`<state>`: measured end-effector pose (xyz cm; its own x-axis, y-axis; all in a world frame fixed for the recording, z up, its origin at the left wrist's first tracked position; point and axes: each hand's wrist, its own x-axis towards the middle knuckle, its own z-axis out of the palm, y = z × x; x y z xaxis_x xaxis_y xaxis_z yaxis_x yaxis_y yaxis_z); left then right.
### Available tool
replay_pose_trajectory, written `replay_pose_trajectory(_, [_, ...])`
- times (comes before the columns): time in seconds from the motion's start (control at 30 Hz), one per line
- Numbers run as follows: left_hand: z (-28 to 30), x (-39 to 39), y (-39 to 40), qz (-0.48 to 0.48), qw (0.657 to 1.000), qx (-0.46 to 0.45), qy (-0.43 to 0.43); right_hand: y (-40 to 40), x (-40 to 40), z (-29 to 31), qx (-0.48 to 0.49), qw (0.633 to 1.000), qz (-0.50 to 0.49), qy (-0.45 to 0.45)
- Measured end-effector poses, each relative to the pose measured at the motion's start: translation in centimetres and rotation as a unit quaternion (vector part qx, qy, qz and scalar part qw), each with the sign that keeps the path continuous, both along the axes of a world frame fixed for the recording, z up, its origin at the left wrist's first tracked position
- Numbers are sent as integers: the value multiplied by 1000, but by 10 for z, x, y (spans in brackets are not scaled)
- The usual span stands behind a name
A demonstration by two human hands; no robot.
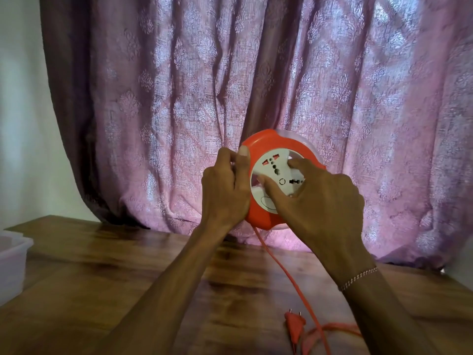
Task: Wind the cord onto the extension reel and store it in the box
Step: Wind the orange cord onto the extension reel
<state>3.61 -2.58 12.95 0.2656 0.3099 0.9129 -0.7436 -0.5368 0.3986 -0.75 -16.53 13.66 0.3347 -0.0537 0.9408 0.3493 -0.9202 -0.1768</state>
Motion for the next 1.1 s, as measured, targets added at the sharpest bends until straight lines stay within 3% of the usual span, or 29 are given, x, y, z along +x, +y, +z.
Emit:
replay_pose_trajectory(0.07, [0, -1, 0, -1, 1000, 0, 0, -3, -3, 3, -20, 999, -13, -33])
replay_pose_trajectory(0.17, [1, -1, 3, -4, 1000, -9, 2, -12, -6, 10, -92, 994, 48, -30])
replay_pose_trajectory(0.33, [1, 2, 6, 2, 1000, -11, -3, -18, -6, 9, -216, 969, 84, 79])
replay_pose_trajectory(0.47, [1, 3, 6, 10, 1000, -10, 0, -10, -1, 7, -232, 963, 77, 111])
replay_pose_trajectory(0.73, [0, 5, 7, 14, 1000, -8, -5, -11, 3, 2, -222, 974, 40, 18])
replay_pose_trajectory(0.97, [1, 3, 4, 11, 1000, -9, -9, -1, 0, -2, -46, 998, 50, 14])
replay_pose_trajectory(1.1, [1, 3, 4, 9, 1000, -9, -10, 2, -1, -2, -9, 997, 72, 3])
